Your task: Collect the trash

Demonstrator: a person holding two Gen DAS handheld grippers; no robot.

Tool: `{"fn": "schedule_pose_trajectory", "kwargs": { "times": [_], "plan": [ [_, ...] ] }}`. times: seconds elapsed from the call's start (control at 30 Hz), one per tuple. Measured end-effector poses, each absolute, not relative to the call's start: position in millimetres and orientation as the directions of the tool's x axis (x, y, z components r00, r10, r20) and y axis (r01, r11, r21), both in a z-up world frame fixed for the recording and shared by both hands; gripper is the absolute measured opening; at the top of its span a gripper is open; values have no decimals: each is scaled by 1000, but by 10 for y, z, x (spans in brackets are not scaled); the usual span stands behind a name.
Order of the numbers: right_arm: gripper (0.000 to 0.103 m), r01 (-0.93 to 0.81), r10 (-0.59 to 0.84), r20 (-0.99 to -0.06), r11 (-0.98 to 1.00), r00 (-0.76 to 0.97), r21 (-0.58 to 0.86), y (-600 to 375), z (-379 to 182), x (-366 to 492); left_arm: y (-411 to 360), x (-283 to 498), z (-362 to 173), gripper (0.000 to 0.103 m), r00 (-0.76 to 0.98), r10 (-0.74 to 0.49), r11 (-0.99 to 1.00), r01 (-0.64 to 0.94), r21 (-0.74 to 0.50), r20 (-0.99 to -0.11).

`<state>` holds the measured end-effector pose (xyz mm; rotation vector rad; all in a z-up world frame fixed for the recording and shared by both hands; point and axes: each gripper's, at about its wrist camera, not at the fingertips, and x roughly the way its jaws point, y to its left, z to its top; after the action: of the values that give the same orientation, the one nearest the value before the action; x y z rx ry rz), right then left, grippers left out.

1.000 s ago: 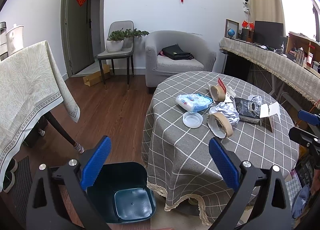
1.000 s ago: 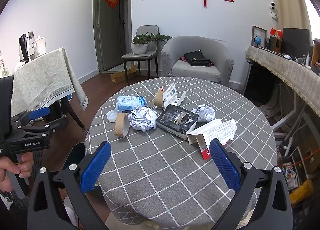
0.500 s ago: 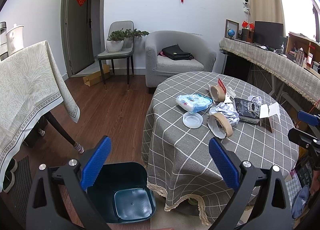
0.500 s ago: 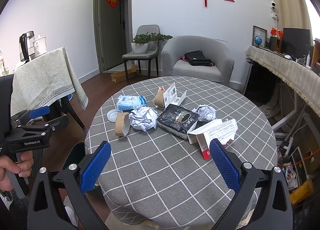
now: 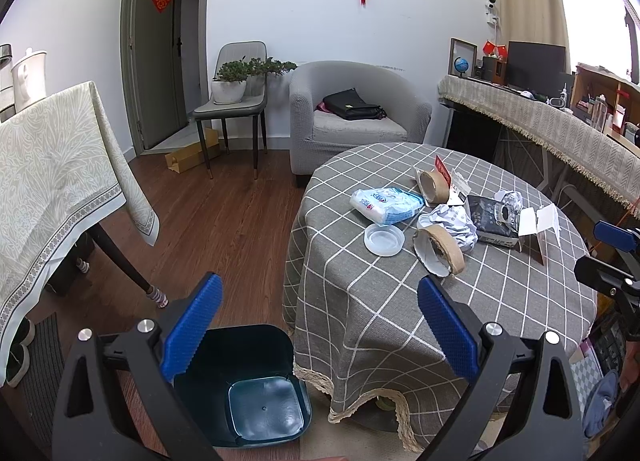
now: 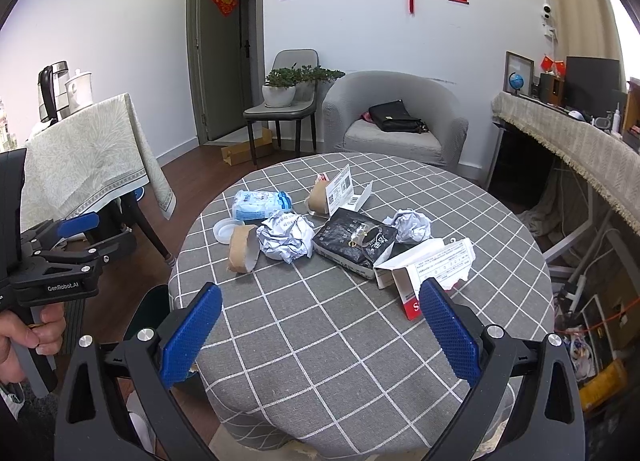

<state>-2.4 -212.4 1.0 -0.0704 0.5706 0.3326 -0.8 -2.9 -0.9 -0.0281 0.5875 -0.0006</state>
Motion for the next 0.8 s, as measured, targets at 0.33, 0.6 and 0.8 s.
{"fn": "schedule_pose_trajectory", "kwargs": {
  "times": [0.33,0.6,0.8],
  "plan": [
    [100,-321,279,-547,947,789,20,-2161,-3,-13,-27,-8,-6,100,831,-11,1000,-7,-29,-556],
    [100,-303,265,-553,953,790,25,-2217,15,2,-50,-20,4,100,829,-31,999,17,-31,-559],
    [97,-303,288,-565,950,773,71,-2308,-17,40,-167,-27,22,99,825,-88,995,93,-18,-558]
  ]
}}
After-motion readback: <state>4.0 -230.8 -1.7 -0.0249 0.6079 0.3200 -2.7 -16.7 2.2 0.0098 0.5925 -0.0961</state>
